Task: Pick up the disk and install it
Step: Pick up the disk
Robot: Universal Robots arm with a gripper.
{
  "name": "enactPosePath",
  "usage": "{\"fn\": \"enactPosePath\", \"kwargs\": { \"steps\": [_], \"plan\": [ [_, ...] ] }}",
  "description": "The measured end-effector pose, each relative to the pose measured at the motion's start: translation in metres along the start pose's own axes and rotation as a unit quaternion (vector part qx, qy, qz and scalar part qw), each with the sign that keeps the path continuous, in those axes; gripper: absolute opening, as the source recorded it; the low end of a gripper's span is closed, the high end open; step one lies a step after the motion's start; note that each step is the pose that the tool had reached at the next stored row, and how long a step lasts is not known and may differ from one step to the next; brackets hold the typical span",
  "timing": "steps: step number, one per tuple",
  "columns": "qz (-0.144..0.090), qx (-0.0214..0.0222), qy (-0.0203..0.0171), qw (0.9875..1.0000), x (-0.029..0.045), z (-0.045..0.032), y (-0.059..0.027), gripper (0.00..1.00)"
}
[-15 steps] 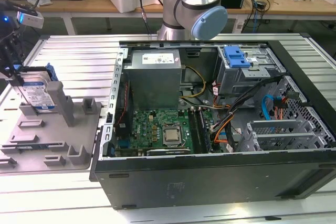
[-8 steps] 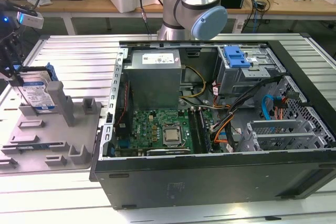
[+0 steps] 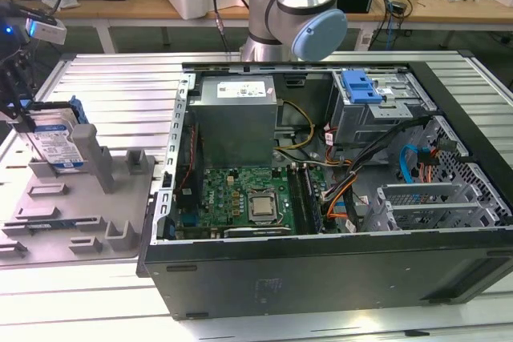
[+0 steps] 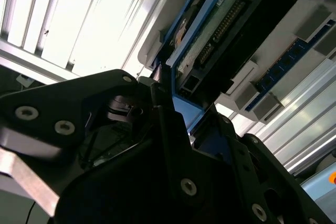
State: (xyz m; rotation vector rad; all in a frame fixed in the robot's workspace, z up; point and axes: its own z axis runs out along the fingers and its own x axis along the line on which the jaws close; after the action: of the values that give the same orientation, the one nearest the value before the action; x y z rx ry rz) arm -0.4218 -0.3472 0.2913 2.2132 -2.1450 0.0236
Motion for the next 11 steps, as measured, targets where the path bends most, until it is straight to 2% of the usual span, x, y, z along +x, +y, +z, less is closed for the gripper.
{"fn": "enactPosePath", "kwargs": {
  "steps": [11],
  "plan": [
    [0.0,0.0,0.0,1.0,0.0,0.0002,0.0001,0.37]
  ]
}}
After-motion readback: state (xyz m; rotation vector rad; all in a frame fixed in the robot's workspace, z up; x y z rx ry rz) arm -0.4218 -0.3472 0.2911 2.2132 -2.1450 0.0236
